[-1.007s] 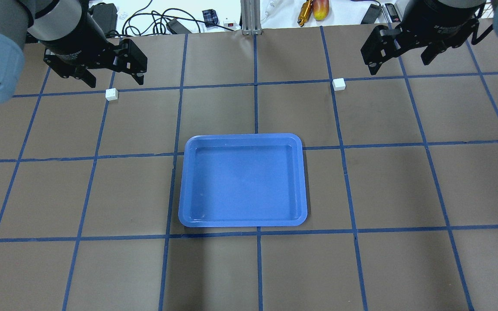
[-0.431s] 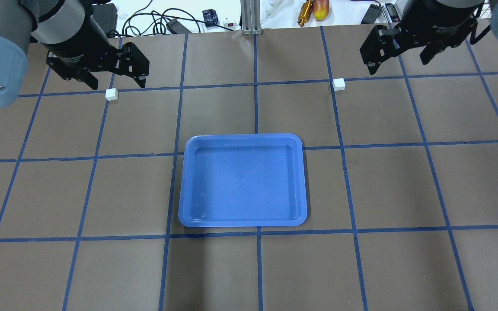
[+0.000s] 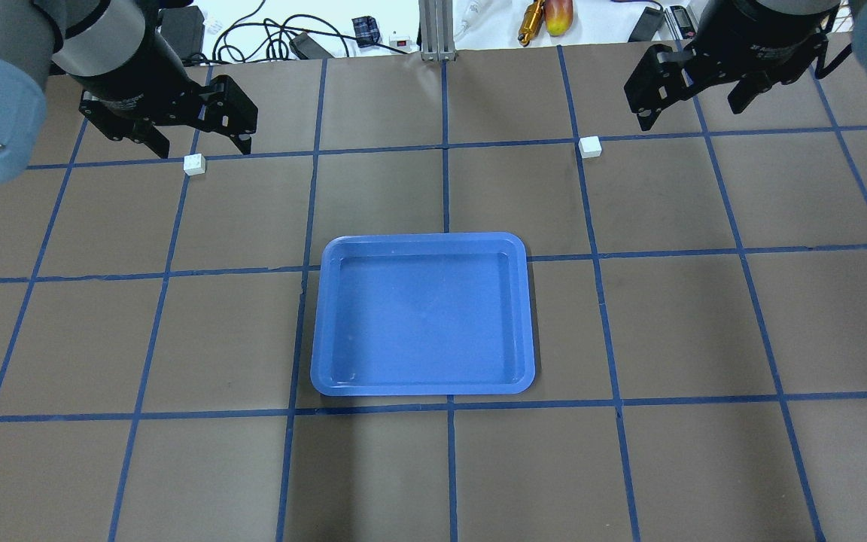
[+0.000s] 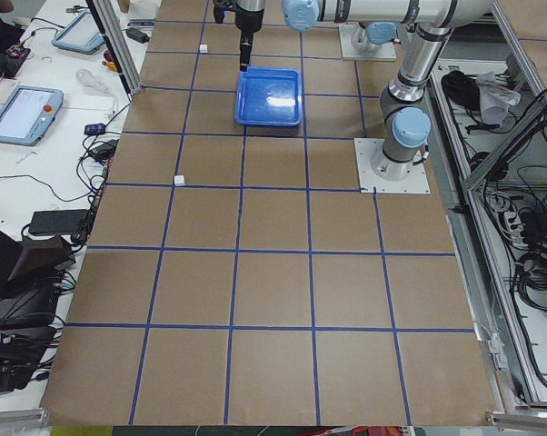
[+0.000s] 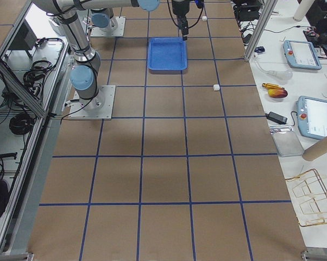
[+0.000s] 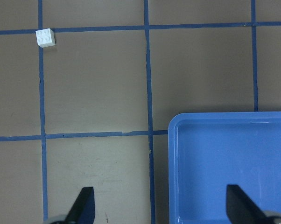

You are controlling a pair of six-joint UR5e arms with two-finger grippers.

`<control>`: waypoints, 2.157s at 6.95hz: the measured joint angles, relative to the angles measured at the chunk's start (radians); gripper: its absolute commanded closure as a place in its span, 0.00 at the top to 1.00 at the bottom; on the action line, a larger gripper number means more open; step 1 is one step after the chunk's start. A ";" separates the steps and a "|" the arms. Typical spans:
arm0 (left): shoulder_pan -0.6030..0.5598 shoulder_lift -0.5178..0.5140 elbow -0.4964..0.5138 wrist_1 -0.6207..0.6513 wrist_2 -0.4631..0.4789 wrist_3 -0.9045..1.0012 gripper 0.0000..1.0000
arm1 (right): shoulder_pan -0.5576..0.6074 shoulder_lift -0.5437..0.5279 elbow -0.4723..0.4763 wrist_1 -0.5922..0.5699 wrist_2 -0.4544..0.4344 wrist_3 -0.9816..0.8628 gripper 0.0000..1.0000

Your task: Assemble white blocks and place on blue tray

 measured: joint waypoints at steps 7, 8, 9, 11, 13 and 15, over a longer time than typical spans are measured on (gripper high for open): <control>0.073 -0.260 0.197 -0.039 -0.001 0.018 1.00 | 0.000 0.001 0.000 -0.007 0.004 0.001 1.00; 0.102 -0.328 0.198 0.029 0.003 0.038 1.00 | 0.000 0.001 0.000 -0.007 0.004 0.002 1.00; 0.139 -0.395 0.201 0.087 0.005 0.057 1.00 | 0.000 0.001 0.000 -0.007 0.004 0.002 1.00; 0.213 -0.523 0.209 0.233 0.017 0.120 1.00 | 0.000 0.001 0.000 -0.007 0.004 0.002 1.00; 0.259 -0.620 0.214 0.349 0.067 0.151 1.00 | 0.000 0.001 0.000 -0.007 0.004 0.001 1.00; 0.269 -0.701 0.248 0.420 0.073 0.146 1.00 | 0.000 0.001 0.001 -0.007 0.002 0.002 1.00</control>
